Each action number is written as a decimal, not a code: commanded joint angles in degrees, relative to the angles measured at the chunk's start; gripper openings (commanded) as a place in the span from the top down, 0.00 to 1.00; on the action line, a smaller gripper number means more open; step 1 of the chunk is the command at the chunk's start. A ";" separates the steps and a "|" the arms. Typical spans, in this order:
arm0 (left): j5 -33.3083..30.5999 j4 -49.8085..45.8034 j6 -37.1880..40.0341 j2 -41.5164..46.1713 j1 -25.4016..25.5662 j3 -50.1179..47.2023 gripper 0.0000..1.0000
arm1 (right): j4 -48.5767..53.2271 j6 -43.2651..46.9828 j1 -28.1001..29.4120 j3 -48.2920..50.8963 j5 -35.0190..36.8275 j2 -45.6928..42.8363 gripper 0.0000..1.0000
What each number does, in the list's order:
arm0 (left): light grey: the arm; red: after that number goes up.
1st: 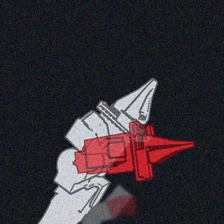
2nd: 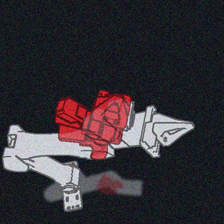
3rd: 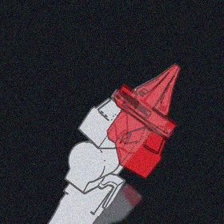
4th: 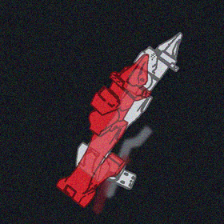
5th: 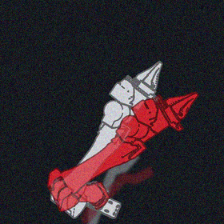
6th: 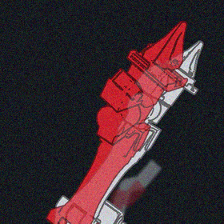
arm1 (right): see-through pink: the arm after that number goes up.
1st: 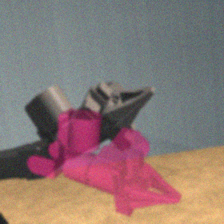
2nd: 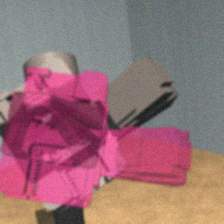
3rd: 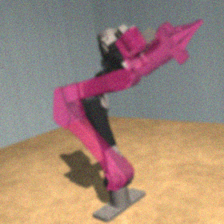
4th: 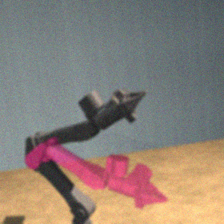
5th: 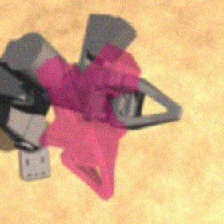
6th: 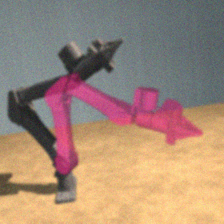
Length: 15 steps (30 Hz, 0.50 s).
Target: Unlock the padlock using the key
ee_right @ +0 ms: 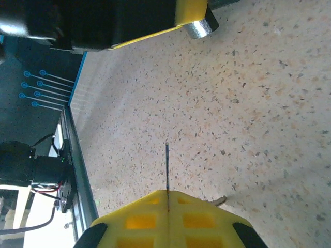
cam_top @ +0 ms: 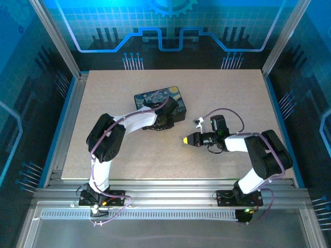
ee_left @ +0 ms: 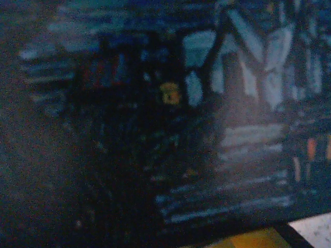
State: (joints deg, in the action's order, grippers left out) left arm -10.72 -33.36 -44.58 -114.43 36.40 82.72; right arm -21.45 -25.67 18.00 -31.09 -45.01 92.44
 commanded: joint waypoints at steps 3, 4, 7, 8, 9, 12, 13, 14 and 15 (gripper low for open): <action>10.47 -4.50 2.64 3.38 -1.65 1.35 0.92 | -5.46 -0.01 4.04 -5.71 1.12 7.17 1.00; 11.00 -4.42 2.65 3.43 -1.88 1.02 0.92 | -5.60 0.07 4.22 -6.42 1.58 8.49 1.00; 13.94 -3.47 1.92 3.95 -3.03 -0.60 0.93 | -8.01 -1.15 4.32 -8.43 0.82 12.24 1.00; 14.80 -3.18 1.37 4.17 -3.48 -1.19 0.93 | -8.47 -1.38 4.54 -9.02 0.66 13.23 1.00; 15.68 -2.73 0.90 4.37 -3.92 -1.70 0.93 | -8.97 -1.49 4.88 -9.40 0.92 13.90 1.00; 17.97 -1.80 0.10 4.57 -4.97 -2.97 0.94 | -9.90 -1.64 5.97 -10.25 1.48 15.27 1.00; 18.39 -1.87 0.10 4.50 -5.14 -2.98 0.94 | -10.27 -1.75 6.20 -10.43 1.59 15.71 1.00; 18.73 -1.79 0.19 4.47 -5.25 -3.00 0.94 | -11.09 -1.99 6.39 -10.47 1.60 16.35 1.00; 19.02 -1.95 0.27 4.40 -5.37 -2.87 0.94 | -11.71 -2.38 6.50 -10.68 1.55 17.04 1.00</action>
State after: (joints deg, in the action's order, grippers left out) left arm 4.05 -34.87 -43.59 -112.01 31.64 80.42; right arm -29.32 -27.42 23.20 -40.32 -43.68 107.35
